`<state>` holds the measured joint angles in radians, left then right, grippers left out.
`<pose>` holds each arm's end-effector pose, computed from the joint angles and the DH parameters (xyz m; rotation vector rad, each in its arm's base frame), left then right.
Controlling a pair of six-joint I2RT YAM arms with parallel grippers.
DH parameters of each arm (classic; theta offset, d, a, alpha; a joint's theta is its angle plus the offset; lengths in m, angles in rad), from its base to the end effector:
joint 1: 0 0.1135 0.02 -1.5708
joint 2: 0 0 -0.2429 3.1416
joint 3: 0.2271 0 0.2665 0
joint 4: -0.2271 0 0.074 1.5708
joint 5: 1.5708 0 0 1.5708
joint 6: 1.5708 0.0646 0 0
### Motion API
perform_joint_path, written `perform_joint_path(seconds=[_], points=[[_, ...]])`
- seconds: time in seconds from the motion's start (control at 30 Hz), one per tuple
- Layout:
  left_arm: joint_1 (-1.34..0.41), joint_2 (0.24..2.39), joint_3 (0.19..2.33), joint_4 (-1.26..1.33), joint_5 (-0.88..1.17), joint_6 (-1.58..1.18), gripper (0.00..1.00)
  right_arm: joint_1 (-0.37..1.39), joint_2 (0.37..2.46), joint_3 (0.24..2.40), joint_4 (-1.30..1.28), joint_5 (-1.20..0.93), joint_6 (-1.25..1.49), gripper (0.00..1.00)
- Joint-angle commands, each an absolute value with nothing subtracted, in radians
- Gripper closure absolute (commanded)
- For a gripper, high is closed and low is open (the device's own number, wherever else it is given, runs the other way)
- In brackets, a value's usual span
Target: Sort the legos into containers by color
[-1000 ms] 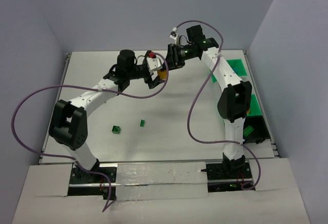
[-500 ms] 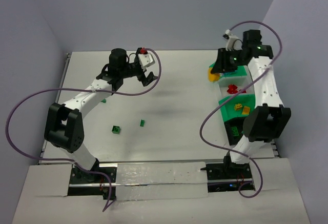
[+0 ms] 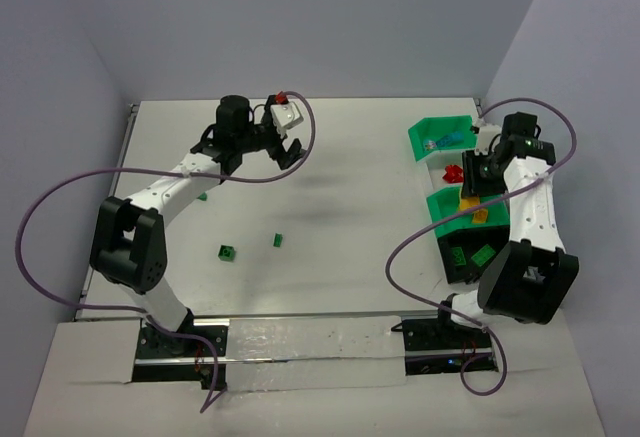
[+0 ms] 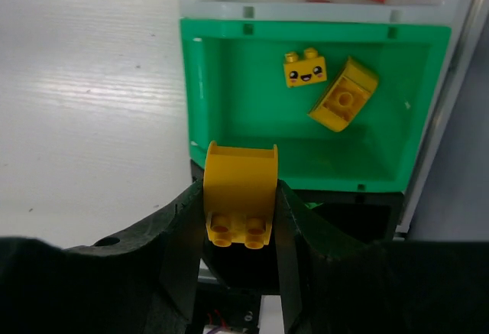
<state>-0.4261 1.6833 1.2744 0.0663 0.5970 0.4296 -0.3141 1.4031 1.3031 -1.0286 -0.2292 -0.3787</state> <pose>0.3760 -0.2106 0.2639 1.1316 1.5152 -0.5664 0.2921 -0.0795 0.2630 -0.1540 2.6453 0.0846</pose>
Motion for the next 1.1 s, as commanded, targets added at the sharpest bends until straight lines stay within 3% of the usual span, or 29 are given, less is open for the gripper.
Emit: perform_joint_path(seconds=[0.0,0.17,0.47,0.7,0.8,1.0,1.07], points=[[-0.405,1.673,1.334,0.038,0.58,0.375,0.01,-0.318,1.34,1.217,-0.824,-0.082,-0.345,1.0],[-0.401,1.642,1.306,0.019,0.553,0.365,0.01,-0.321,1.328,1.126,-0.648,-0.054,-0.315,1.0],[-0.335,1.595,1.285,-0.122,0.553,0.367,0.01,-0.329,1.385,1.051,-0.584,-0.062,-0.329,0.97],[-0.22,1.549,1.25,-0.277,0.639,0.45,0.01,-0.347,1.45,1.045,-0.596,-0.049,-0.349,0.77],[-0.172,1.534,1.224,-0.304,0.621,0.448,0.01,-0.353,1.47,1.052,-0.6,-0.05,-0.351,0.44],[-0.061,1.476,1.175,-0.341,0.508,0.41,0.01,-0.353,1.476,1.119,-0.638,-0.066,-0.341,0.19],[-0.039,1.445,1.149,-0.36,0.449,0.419,0.03,-0.353,1.465,1.15,-0.664,-0.082,-0.334,0.15]])
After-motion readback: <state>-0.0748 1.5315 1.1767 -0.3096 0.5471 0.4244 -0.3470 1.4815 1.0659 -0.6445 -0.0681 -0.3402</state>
